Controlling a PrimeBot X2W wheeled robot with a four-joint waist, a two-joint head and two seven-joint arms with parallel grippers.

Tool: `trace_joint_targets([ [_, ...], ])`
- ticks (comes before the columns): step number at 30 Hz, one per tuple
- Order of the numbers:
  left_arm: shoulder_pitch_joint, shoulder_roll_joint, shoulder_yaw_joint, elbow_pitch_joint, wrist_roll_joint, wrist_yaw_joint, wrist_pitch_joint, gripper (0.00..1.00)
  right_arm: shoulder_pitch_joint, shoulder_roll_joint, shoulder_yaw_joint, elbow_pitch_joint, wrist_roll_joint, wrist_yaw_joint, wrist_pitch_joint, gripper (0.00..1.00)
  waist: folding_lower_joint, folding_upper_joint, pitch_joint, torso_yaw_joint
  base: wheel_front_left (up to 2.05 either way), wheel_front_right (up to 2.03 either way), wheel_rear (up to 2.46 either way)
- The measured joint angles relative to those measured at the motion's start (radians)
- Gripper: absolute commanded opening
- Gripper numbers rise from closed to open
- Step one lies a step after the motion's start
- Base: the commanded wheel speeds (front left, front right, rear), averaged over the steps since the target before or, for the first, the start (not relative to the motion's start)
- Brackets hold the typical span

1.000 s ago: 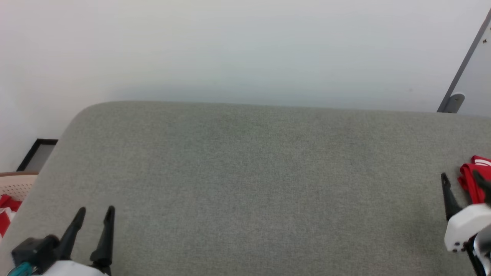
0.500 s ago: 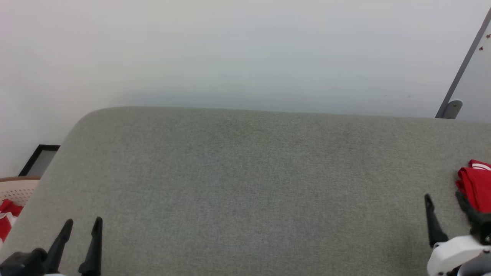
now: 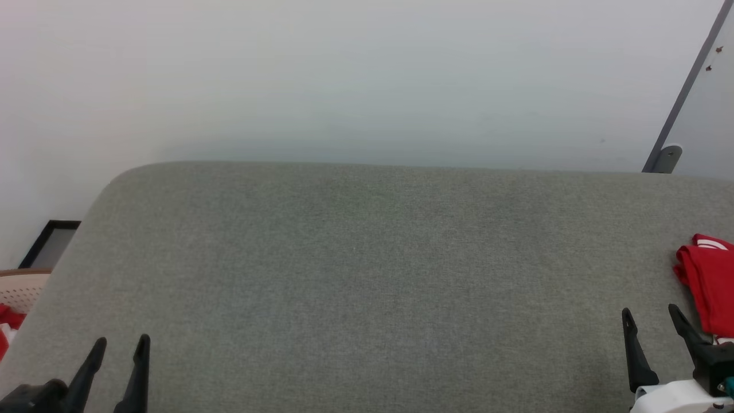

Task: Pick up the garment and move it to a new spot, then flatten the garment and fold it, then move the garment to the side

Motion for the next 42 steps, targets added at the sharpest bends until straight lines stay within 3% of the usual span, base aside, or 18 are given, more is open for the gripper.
trace_joint_targets([
  [20, 0.005, -0.039, 0.053, -0.017, 0.058, -0.011, -0.002, 1.0, 0.012, 0.007, 0.002, -0.015, -0.004, 0.0, 0.012, 1.0, 0.0, 0.0, 0.002, 0.0, 0.0, 0.0, 0.0],
  [21, 0.007, -0.041, 0.054, -0.017, 0.061, -0.011, -0.002, 0.0, 0.012, 0.007, 0.002, -0.012, -0.003, 0.0, 0.012, 0.0, 0.0, 0.0, 0.002, 0.0, 0.0, 0.0, 0.0],
  [29, 0.046, -0.12, 0.026, 0.047, 0.053, -0.011, 0.005, 0.0, 0.056, 0.035, 0.001, 0.065, 0.017, 0.0, 0.023, 0.0, 0.0, 0.0, 0.003, 0.0, 0.0, 0.0, 0.0],
  [42, 0.016, -0.166, 0.043, 0.047, -0.132, -0.011, 0.069, 0.0, 0.046, 0.043, -0.003, 0.06, 0.282, 0.0, 0.07, 0.0, 0.0, 0.0, 0.011, -0.001, 0.0, 0.0, 0.0],
])
